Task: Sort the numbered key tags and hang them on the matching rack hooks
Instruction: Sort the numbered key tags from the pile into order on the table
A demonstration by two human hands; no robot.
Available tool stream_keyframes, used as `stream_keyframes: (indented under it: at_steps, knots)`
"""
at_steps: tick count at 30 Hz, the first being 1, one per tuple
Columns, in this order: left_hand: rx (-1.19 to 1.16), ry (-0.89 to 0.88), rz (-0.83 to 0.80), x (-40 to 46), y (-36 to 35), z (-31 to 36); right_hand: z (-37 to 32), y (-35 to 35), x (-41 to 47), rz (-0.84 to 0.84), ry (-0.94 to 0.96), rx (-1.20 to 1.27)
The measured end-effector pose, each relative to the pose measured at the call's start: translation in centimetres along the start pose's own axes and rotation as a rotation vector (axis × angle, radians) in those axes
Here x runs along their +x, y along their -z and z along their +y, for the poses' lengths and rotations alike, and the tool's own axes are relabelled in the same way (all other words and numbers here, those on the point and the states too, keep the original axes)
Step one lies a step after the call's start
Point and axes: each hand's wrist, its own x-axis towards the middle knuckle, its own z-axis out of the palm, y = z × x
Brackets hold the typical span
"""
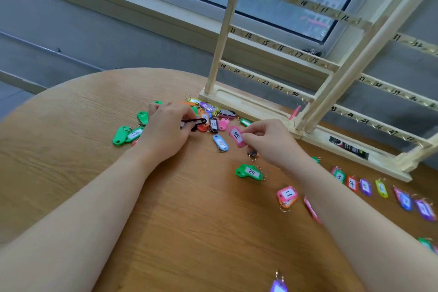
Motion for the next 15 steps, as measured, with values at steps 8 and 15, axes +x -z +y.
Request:
stream_keyframes:
  at_steps: [8, 15]
  knots:
    - [-0.203, -0.108, -0.173, -1.5, -0.3, 2.2, 1.0, 2.5, -2.6, 0.032, -0.005, 0.060]
    - [-0.251, -0.087, -0.289, -2.4, 0.6, 5.0, 1.7, 4.3, -5.6, 0.047, -0.032, 0.091]
